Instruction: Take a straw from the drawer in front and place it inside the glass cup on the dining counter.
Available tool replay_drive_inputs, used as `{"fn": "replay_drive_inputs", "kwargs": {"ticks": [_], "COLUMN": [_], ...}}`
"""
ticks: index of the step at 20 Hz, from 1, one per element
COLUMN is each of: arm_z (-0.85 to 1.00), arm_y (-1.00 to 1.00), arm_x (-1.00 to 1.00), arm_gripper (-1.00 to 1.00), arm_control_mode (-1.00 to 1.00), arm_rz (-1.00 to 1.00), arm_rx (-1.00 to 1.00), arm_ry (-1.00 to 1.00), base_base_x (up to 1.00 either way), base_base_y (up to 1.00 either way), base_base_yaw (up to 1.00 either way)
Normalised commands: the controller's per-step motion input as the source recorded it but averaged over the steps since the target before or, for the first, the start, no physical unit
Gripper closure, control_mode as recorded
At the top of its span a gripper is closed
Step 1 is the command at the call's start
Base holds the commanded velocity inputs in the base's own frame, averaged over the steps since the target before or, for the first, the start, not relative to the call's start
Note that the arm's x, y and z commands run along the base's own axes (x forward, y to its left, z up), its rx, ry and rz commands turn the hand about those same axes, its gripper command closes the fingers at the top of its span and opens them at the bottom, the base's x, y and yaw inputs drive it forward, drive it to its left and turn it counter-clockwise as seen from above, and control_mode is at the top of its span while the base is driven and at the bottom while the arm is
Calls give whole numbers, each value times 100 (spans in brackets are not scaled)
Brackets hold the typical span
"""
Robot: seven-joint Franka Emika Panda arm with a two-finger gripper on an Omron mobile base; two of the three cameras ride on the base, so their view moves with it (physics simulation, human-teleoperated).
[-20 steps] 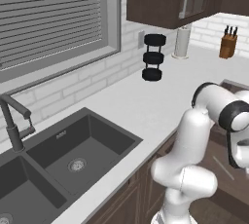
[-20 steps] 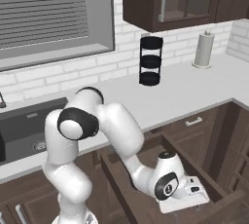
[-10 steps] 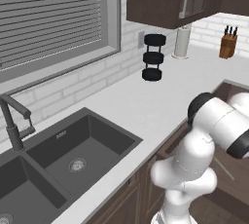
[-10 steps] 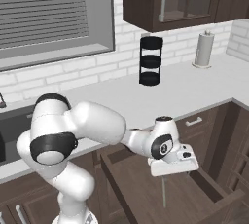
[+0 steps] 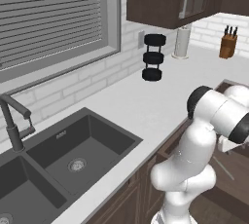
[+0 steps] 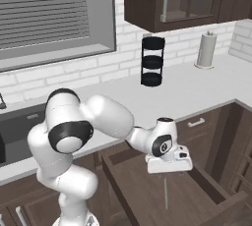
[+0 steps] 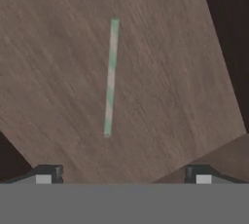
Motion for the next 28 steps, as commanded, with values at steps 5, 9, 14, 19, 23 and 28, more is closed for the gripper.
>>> {"fn": "replay_drive_inputs", "kwargs": {"ticks": [5, 9, 14, 19, 23, 28], "arm_z": [-40, -41, -35, -11, -28, -41], "arm_y": [3, 10, 14, 12, 3, 0], "arm_x": [23, 21, 10, 0, 0, 2], "arm_gripper": [-100, -100, -100, -100, -100, -100], "arm_control_mode": [-100, -100, -100, -100, -100, -100], "arm_rz": [0, 0, 0, 0, 0, 0], "arm_rx": [1, 1, 2, 4, 2, 0], "arm_ry": [0, 0, 0, 0, 0, -1], "base_base_x": [0, 0, 0, 0, 0, 0], "base_base_y": [0, 0, 0, 0, 0, 0], "base_base_yaw": [0, 0, 0, 0, 0, 0]}}
